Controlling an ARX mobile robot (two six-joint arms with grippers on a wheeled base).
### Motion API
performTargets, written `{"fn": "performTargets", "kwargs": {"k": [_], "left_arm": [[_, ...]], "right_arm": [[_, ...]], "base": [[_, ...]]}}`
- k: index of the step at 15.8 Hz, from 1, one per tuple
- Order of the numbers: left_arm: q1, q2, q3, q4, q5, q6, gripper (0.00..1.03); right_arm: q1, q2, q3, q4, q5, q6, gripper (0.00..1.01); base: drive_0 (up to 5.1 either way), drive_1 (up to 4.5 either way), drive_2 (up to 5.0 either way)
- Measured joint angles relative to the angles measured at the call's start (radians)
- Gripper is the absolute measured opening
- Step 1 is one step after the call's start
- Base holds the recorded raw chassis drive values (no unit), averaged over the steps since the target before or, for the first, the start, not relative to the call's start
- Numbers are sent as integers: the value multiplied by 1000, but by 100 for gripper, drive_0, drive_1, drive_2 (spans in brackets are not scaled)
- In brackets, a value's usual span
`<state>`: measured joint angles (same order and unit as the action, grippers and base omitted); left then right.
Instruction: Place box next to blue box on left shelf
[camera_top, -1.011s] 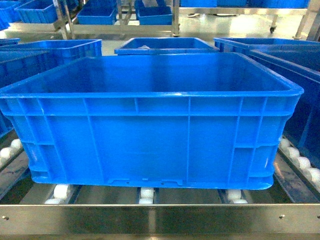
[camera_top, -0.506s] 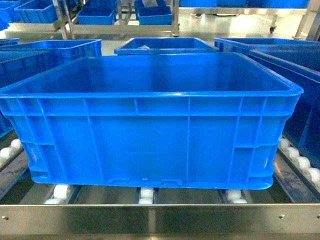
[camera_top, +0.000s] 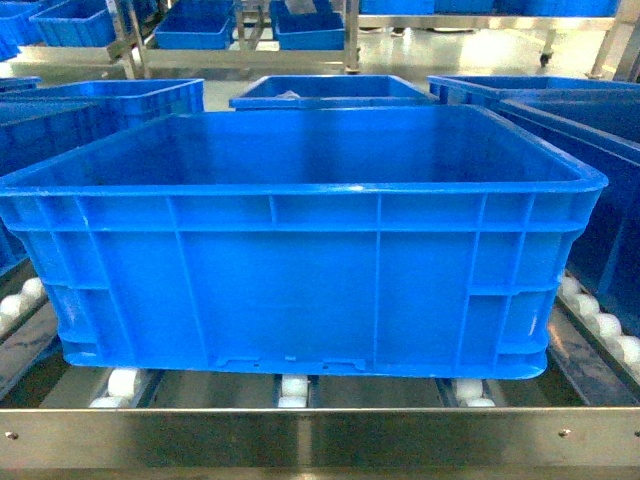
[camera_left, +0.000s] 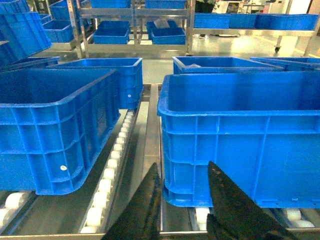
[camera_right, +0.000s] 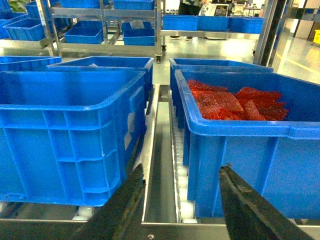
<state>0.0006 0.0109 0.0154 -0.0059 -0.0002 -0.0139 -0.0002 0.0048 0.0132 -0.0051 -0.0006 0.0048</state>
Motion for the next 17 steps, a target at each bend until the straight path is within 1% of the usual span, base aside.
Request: {"fn": "performTargets", "kwargs": {"k": [4, 5, 6, 17], "left_arm": [[0, 0, 0, 0, 0, 0, 81], [0, 0, 0, 0, 0, 0, 94], [0, 0, 0, 0, 0, 3, 99], [0, 0, 0, 0, 0, 3, 98]], "right_arm": [[0, 0, 0, 0, 0, 0, 91], [0, 0, 0, 0, 0, 0, 100], [0, 0, 0, 0, 0, 0, 97], [0, 0, 0, 0, 0, 0, 98]], "base": [[0, 0, 0], [0, 0, 0], [0, 0, 0], [0, 0, 0]]}}
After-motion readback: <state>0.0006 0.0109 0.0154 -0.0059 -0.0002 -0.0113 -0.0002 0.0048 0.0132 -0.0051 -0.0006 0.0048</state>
